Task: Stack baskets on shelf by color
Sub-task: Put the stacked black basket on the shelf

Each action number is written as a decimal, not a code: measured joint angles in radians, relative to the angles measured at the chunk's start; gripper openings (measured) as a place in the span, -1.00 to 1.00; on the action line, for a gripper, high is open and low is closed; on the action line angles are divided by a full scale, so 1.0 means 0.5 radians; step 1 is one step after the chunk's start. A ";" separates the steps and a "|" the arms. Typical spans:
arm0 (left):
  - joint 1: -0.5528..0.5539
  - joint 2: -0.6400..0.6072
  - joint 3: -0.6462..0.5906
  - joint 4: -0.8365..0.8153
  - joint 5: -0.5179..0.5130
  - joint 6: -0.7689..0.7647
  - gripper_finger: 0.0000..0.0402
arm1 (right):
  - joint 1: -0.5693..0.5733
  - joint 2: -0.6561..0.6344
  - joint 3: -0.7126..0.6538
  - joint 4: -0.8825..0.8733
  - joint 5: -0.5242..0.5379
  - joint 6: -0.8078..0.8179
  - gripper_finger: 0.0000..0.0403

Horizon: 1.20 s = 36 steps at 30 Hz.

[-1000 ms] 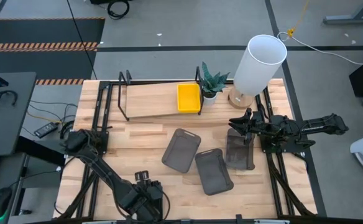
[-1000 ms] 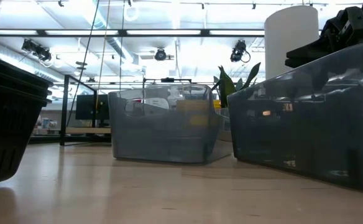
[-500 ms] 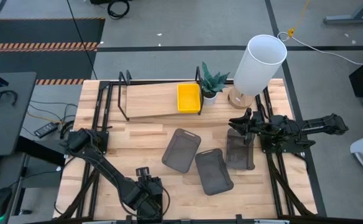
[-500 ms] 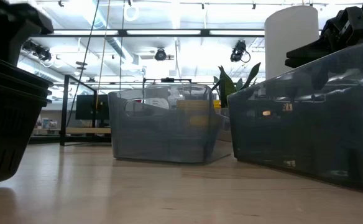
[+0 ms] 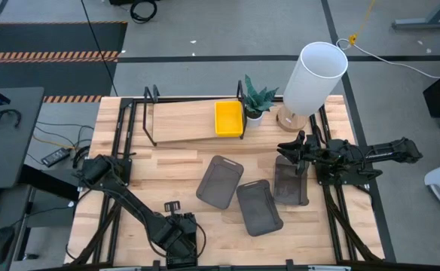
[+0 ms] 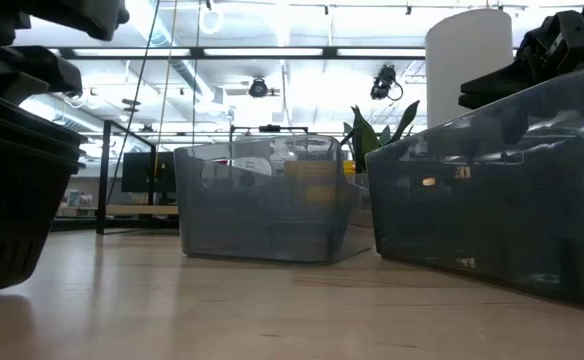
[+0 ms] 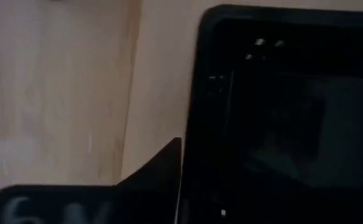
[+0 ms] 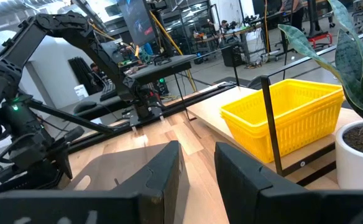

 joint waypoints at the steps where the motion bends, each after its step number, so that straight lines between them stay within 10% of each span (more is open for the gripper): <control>1: 0.000 0.000 0.000 -0.009 0.021 0.019 -0.57 | 0.000 0.000 0.000 0.000 0.000 0.000 -0.46; 6: 0.000 -0.035 0.005 -0.055 0.065 0.049 -0.90 | 0.000 0.000 0.000 0.000 0.000 0.000 -0.46; 20: 0.210 -0.530 0.002 -0.361 0.033 0.168 -0.90 | 0.000 0.000 0.001 0.000 0.000 0.000 -0.46; 36: 1.229 -0.956 0.002 -0.624 -0.021 1.109 -0.90 | 0.000 0.000 0.001 0.000 0.000 0.000 -0.46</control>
